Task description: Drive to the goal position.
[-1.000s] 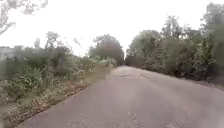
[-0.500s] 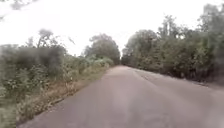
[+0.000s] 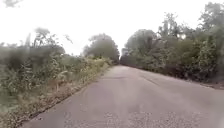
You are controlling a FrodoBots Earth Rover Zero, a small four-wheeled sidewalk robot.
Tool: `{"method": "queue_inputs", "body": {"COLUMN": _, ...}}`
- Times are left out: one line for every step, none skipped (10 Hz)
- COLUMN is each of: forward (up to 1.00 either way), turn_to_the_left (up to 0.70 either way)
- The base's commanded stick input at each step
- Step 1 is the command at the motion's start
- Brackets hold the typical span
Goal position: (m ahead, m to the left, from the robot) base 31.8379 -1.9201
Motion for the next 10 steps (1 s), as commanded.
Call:
{"method": "queue_inputs", "body": {"forward": 0.85, "turn_to_the_left": 0.0}}
{"method": "queue_inputs", "body": {"forward": 0.85, "turn_to_the_left": -0.09}}
{"method": "queue_inputs", "body": {"forward": 0.85, "turn_to_the_left": -0.28}}
{"method": "queue_inputs", "body": {"forward": 0.85, "turn_to_the_left": -0.34}}
{"method": "queue_inputs", "body": {"forward": 0.85, "turn_to_the_left": -0.34}}
{"method": "queue_inputs", "body": {"forward": 0.85, "turn_to_the_left": -0.34}}
{"method": "queue_inputs", "body": {"forward": 0.85, "turn_to_the_left": -0.31}}
{"method": "queue_inputs", "body": {"forward": 0.85, "turn_to_the_left": -0.13}}
{"method": "queue_inputs", "body": {"forward": 0.85, "turn_to_the_left": 0.0}}
{"method": "queue_inputs", "body": {"forward": 0.85, "turn_to_the_left": 0.0}}
